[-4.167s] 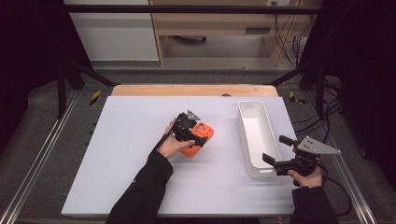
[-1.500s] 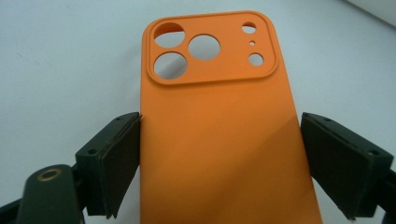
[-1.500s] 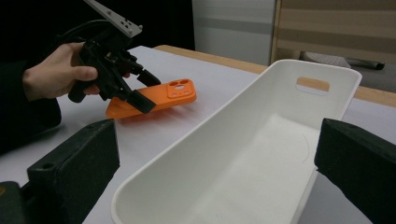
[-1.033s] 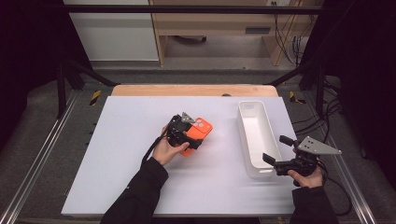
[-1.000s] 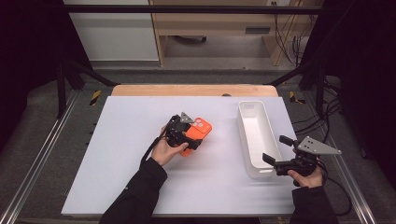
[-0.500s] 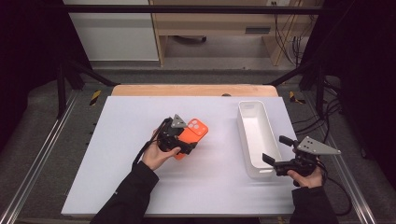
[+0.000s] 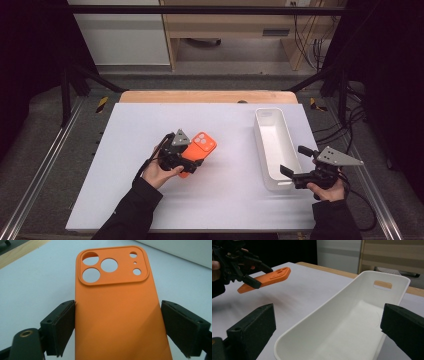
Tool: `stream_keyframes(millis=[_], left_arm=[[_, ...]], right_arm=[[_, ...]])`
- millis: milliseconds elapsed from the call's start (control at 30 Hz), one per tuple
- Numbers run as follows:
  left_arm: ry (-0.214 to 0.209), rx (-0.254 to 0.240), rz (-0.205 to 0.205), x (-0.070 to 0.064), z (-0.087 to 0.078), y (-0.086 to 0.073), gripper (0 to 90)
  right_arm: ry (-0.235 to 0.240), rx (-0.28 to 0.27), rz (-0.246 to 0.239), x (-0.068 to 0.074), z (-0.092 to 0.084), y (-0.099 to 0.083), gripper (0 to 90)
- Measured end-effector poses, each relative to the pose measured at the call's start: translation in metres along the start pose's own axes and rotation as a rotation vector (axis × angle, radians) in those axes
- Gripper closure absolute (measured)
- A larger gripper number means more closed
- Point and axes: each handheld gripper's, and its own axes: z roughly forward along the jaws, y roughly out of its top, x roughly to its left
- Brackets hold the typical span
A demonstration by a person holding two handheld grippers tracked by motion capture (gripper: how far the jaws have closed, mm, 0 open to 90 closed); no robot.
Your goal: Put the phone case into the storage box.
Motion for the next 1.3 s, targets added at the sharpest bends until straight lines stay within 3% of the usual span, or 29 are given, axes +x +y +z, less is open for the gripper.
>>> stream_keyframes(millis=[633,1300], left_arm=[[-0.034,-0.048,0.048,-0.018,-0.015,-0.002,14.1],[-0.091,-0.024,0.135,-0.045,-0.007,0.002,14.1]], right_arm=[[0.029,0.013,-0.042,0.009,0.005,0.004,0.5],[0.079,0.053,-0.088,0.023,0.016,0.006,0.5]])
